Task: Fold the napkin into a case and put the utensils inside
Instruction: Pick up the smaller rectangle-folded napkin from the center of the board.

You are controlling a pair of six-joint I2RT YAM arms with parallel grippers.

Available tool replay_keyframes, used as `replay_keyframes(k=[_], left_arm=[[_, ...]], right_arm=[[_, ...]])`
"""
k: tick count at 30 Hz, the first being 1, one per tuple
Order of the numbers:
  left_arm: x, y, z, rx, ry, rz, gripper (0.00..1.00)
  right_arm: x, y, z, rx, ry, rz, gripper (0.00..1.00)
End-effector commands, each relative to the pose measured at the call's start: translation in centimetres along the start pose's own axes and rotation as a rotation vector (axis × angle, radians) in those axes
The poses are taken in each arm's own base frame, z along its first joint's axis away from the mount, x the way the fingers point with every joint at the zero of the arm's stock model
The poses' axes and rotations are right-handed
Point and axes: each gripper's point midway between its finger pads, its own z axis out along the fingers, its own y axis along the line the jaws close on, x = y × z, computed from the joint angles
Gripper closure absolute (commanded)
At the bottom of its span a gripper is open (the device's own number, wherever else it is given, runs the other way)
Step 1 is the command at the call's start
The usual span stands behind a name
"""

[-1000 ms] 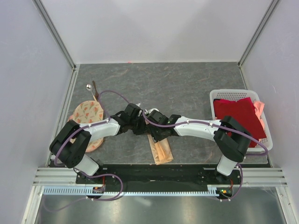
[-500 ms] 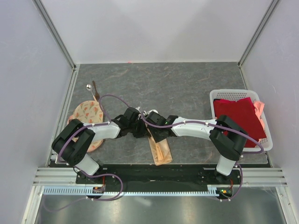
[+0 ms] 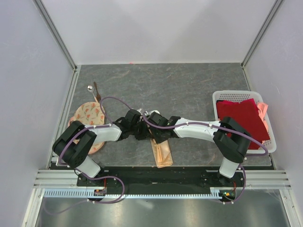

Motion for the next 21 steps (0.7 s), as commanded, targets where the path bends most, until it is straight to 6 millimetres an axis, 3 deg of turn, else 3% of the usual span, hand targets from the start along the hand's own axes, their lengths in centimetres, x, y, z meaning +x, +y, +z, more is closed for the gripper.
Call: replay_keyframes(k=[1,10,12,17,21], left_arm=[[0.6,0.5,0.0,-0.009,0.008,-0.024,0.98],[-0.2,-0.7,-1.3,0.009,-0.018,-0.007,0.98],[-0.6,-1.4,-2.0,0.022,-0.036,0.008,0.98],[-1.5,-2.0,-3.6,0.016,-0.067,0.032,0.98],[-2.1,-2.8,-3.6,0.049,-0.047,0.028,0.98]], right_arm=[[-2.0,2.6,-2.0,-0.108,-0.045,0.023,0.95],[0.5,2.1,0.9,-0.12,0.006,0.032,0.85],[0.4,1.8,0.9,-0.117,-0.003,0.035,0.81],[-0.1,1.1,0.3,-0.122,-0.024,0.049,0.6],[-0.9,2.0,-1.3,-0.183,-0.053,0.056,0.49]])
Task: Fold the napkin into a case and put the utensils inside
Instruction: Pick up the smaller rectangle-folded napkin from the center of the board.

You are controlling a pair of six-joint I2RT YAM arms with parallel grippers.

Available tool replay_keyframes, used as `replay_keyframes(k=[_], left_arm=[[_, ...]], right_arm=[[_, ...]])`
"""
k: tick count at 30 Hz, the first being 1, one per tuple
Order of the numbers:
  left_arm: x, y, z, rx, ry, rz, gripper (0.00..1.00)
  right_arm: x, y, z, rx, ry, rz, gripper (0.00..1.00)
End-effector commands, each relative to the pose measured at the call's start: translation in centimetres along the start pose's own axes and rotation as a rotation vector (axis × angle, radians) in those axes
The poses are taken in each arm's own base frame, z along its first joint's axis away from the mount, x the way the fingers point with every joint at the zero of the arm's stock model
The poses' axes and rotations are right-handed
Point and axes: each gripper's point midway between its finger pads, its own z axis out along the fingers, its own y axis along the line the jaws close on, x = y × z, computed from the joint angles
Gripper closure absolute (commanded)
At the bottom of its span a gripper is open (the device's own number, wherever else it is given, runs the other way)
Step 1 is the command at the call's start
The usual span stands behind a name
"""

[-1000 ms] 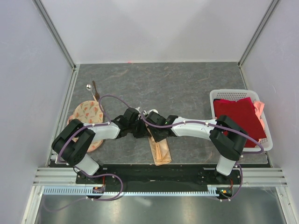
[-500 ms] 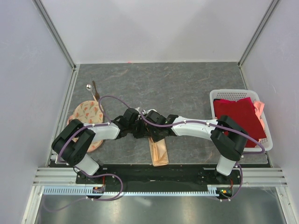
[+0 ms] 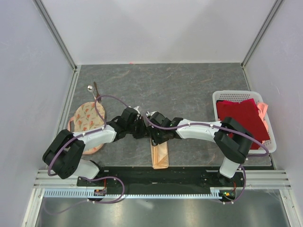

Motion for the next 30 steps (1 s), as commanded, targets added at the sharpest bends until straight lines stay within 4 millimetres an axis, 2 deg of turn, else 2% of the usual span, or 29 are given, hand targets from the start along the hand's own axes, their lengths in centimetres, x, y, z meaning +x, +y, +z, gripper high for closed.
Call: replay_keyframes(k=[1,5,9,10,14,16,21,26,30], left_arm=[[-1.5,-1.2,-0.3,0.026,-0.002,0.019,0.98],[-2.6,-1.0,-1.0,0.014,-0.052,0.004,0.98],[-4.6,1.6,-2.9,-0.089,-0.137,-0.091,0.98],[-5.0,3.1,-3.6,-0.142,-0.151,-0.14,0.98],[-5.6,4.3,-5.8,-0.169,-0.215,-0.218,0.98],[-6.0,4.2,-7.0,-0.159,-0.255,-0.219,0.98],[-5.4,3.9,-8.5,-0.143,-0.258,-0.207,0.97],[-4.9,3.7,-8.9,-0.119,-0.257,-0.189,0.96],[-4.8,3.5,-8.8,-0.105,-0.249,-0.185,0.96]], right_arm=[[-1.6,1.3,-2.3,-0.075,-0.065,0.009,0.44],[-2.4,1.8,-3.7,-0.102,-0.099,0.019,0.39],[-2.5,2.0,-3.6,-0.098,-0.091,0.035,0.38],[-2.6,1.6,-3.3,-0.068,-0.091,0.032,0.38],[-2.7,0.7,-2.6,0.015,-0.08,0.051,0.4],[-2.8,0.4,-2.3,0.043,-0.078,0.076,0.4],[-2.5,0.2,-1.2,0.089,-0.055,0.107,0.4],[-2.5,0.9,-0.4,0.125,-0.051,0.111,0.43],[-1.9,0.6,0.7,0.166,-0.033,0.131,0.46]])
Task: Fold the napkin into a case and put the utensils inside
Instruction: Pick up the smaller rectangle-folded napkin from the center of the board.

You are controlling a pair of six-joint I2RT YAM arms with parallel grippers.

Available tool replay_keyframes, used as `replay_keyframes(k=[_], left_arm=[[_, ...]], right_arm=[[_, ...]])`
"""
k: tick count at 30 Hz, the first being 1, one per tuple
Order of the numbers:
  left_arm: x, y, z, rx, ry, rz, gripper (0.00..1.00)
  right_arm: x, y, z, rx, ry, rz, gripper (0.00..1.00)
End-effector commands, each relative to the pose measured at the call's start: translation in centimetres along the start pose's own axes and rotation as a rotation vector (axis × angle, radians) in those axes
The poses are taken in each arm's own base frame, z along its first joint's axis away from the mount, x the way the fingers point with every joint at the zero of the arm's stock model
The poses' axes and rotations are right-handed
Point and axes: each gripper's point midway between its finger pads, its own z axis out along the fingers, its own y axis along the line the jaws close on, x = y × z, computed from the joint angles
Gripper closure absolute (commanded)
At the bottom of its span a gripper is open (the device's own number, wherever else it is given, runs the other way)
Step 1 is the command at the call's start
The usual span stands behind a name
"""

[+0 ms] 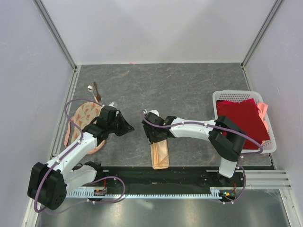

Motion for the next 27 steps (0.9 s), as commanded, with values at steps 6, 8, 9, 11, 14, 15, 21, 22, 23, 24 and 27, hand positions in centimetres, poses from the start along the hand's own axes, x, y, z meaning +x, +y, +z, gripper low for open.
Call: replay_keyframes(k=[6,8,9,11,14,15,21,22,23,24,27], left_arm=[[0.7,-0.1,-0.4,0.044,0.014,-0.006,0.96],[0.9,-0.1,-0.4,0.05,0.017,-0.004,0.96],[0.9,-0.1,-0.5,0.053,0.018,-0.004,0.96],[1.0,-0.2,-0.6,0.06,0.017,-0.001,0.96],[0.9,-0.4,-0.8,0.073,0.014,0.003,0.95],[1.0,-0.5,-0.9,0.078,0.017,0.008,0.95],[0.6,-1.2,-1.3,0.101,0.006,0.026,0.95],[0.5,-1.1,-1.4,0.099,0.004,0.027,0.95],[0.5,-1.1,-1.5,0.096,0.002,0.027,0.95],[0.5,-1.0,-1.5,0.092,0.002,0.029,0.95],[0.3,-0.5,-1.6,0.081,-0.009,0.033,0.94]], right_arm=[[0.3,0.0,1.5,0.14,-0.007,0.016,0.48],[0.5,-0.4,1.7,0.179,-0.006,0.009,0.49],[0.7,-0.3,1.9,0.19,-0.005,0.009,0.51],[0.9,-0.7,2.1,0.225,-0.006,0.003,0.54],[1.1,-0.9,2.3,0.267,-0.015,-0.009,0.66],[1.0,-1.0,2.3,0.273,-0.017,-0.012,0.7],[-0.2,-0.2,1.8,0.262,-0.043,-0.023,0.85],[-0.5,0.0,1.6,0.254,-0.048,-0.031,0.88],[-1.2,0.5,1.0,0.234,-0.063,-0.027,0.93],[-1.5,1.0,0.8,0.214,-0.066,-0.029,0.96],[-2.8,2.9,-0.3,0.137,-0.083,-0.04,1.0]])
